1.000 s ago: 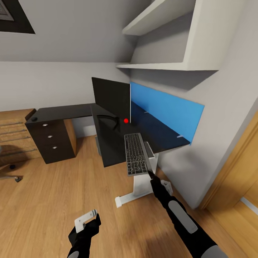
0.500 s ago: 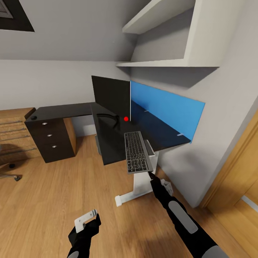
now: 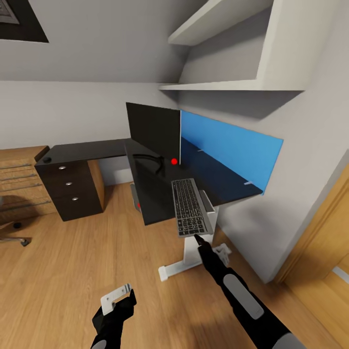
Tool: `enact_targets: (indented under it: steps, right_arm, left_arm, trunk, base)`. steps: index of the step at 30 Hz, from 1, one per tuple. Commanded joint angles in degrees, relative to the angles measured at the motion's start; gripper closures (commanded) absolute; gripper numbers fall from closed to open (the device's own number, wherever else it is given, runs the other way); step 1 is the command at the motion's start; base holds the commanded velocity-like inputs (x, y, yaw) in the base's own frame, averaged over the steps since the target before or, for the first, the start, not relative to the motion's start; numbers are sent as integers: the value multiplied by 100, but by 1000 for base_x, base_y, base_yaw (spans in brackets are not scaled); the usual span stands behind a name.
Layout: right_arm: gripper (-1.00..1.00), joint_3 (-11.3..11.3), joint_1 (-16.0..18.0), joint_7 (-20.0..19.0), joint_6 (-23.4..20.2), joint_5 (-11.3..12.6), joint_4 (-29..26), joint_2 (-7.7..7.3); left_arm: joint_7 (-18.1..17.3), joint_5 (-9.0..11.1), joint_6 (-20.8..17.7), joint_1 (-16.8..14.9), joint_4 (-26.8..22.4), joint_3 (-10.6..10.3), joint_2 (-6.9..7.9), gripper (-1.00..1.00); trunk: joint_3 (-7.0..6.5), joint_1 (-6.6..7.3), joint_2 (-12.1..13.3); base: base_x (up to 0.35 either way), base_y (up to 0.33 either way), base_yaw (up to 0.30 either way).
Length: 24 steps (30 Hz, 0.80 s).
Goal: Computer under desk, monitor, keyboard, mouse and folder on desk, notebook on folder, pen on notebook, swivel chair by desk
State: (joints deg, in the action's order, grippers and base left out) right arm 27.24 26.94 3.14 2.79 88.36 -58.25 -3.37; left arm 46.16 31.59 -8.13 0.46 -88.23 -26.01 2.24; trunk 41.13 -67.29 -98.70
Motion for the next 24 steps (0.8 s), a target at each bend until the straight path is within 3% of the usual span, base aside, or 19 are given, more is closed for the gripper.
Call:
enact_targets:
  steps: [1, 15, 24]
  right_arm:
    - [-100, 35, 5, 29, 29, 44, -11, -7]
    - [-100, 80, 5, 29, 37, 32, -11, -6]
    - [-100, 80, 5, 23, 38, 32, -11, -13]
  left_arm:
    - [32, 14, -32, -2, -11, -8, 4, -100]
    - [33, 14, -39, -2, -10, -9, 4, -100]
    - [42, 14, -31, -2, -10, -18, 4, -100]
  trunk:
    - [4, -1, -2]
    - [4, -1, -2]
    - [-157, 197, 358]
  base:
    - [54, 76, 0]
    - [6, 8, 0]
    - [0, 0, 0]
